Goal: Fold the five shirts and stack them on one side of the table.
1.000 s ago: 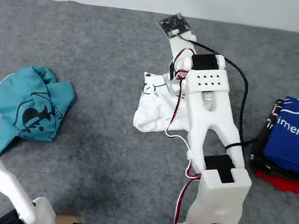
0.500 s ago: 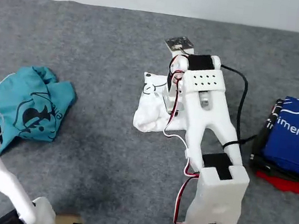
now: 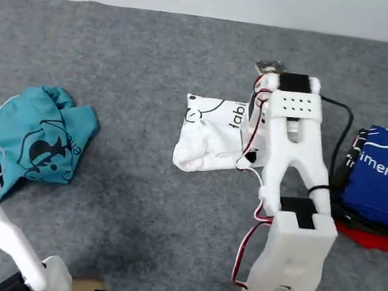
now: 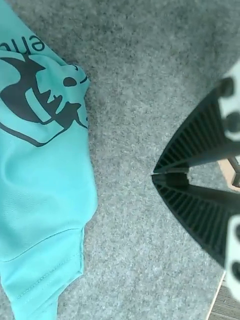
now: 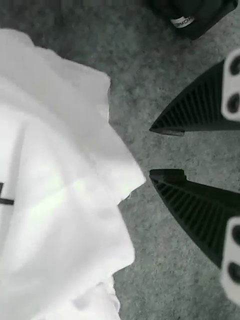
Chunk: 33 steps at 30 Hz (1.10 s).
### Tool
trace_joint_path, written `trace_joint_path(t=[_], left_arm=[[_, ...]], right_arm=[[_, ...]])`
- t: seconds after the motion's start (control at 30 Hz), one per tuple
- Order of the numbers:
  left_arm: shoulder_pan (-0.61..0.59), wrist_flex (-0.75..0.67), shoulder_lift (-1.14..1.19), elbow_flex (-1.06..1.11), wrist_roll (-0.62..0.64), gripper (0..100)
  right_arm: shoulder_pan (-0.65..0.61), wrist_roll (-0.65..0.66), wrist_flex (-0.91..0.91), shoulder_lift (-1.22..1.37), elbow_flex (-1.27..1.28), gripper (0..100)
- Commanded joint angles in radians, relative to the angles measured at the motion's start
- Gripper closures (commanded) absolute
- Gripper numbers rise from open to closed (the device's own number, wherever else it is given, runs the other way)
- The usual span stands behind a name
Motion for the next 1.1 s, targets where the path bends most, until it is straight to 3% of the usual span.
trace_joint_path(t=[0.0,0.3,1.07], left_arm=[[-0.003,0.009,-0.037,-0.002,-0.005,100],[-0.003,0.009,-0.035,-0.002,-0.005,100],[0.002,0.005,-0.029,-0.002,-0.008,100]], right_arm=[[0.001,-0.011,-0.038,0.027,-0.058,87.6],[-0.031,-0.012,-0.117,0.131,-0.06,87.6],[-0.113,-0.012,-0.107,0.079,-0.06,87.6]])
